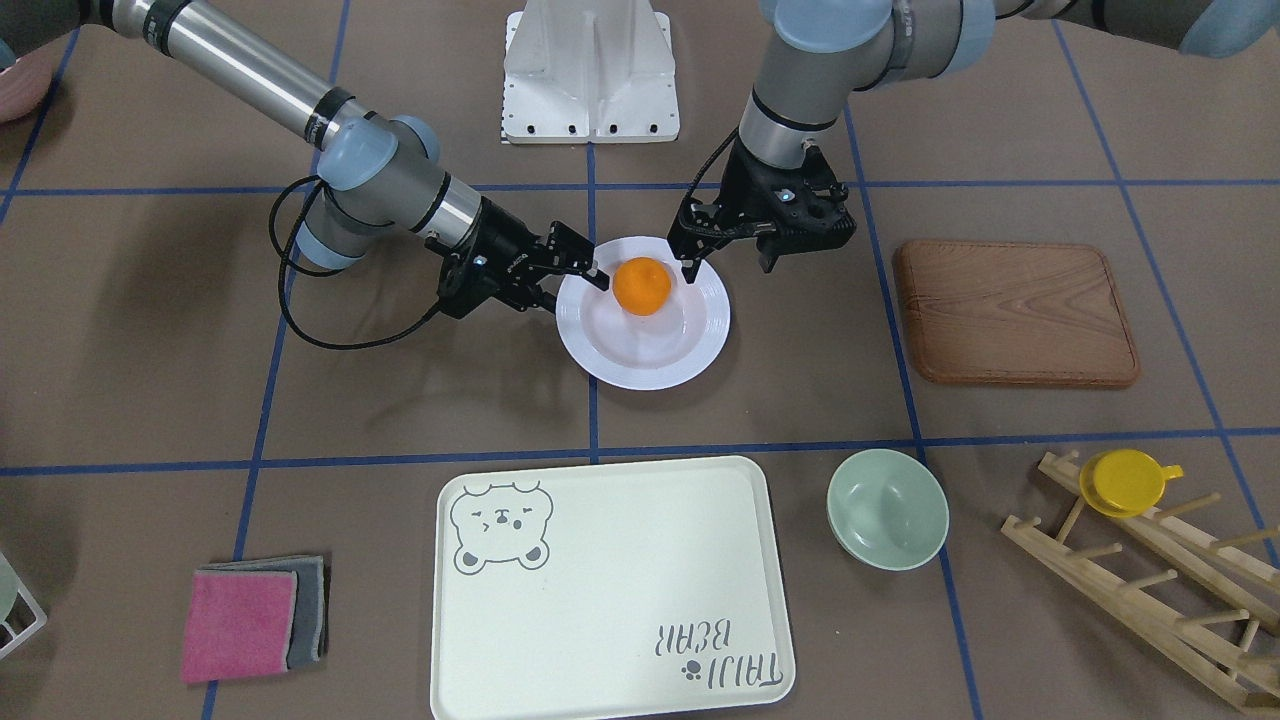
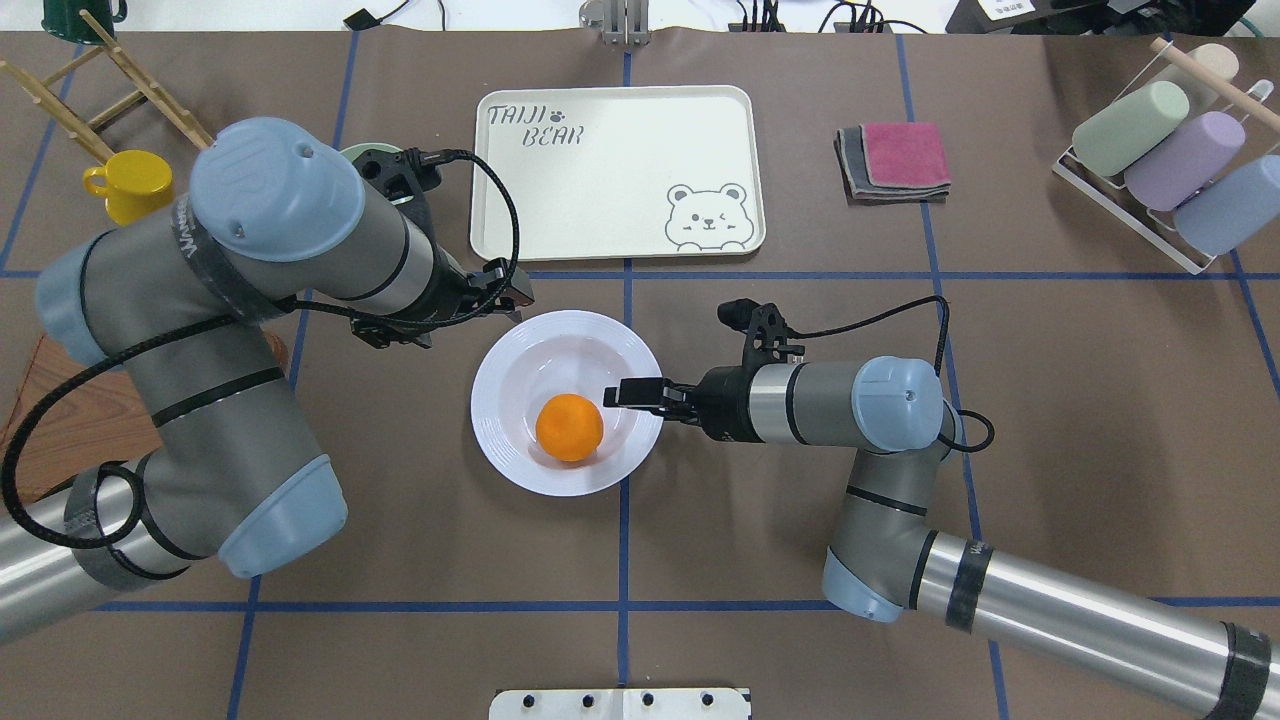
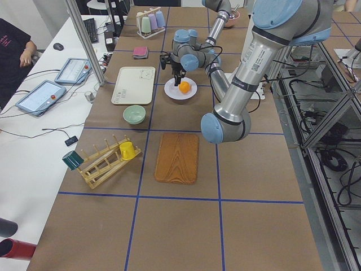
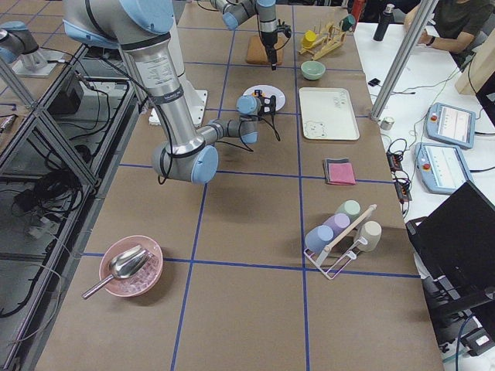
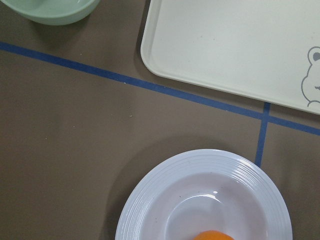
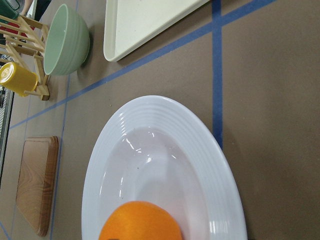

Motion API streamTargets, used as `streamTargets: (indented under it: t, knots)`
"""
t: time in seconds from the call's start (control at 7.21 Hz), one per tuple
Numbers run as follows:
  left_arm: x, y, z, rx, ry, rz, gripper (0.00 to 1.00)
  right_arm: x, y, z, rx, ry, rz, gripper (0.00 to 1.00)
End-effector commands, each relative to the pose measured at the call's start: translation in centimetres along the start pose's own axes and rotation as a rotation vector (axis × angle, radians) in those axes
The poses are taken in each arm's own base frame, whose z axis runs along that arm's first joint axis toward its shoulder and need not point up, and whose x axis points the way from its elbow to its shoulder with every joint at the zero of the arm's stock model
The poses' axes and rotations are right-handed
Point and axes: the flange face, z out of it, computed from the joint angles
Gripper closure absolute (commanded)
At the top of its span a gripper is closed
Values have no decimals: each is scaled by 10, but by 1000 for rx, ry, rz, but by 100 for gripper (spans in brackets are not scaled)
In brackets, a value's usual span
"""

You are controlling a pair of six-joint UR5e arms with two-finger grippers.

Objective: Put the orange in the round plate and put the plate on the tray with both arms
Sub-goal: 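Grip the plate rim with the right gripper while the left gripper withdraws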

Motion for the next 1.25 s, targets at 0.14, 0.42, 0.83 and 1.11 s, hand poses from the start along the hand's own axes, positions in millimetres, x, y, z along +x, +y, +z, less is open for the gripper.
streamTargets:
  t: [0.14,0.42,0.83,1.11]
  knots:
    - [-10,-11,-7,-7,-2,23,2,-14,8,10,4,-22,0,32]
    - [-16,-15,-12,-7,-4,22,2,-24,1,2,12,-49,-2,38]
    - [-35,-33,-25,-24,0,47,2,-32,-4,-5,20,-94,28,74]
    - [-59,-55,-43,-39,10,78,2,-34,-4,-4,22,-97,27,88]
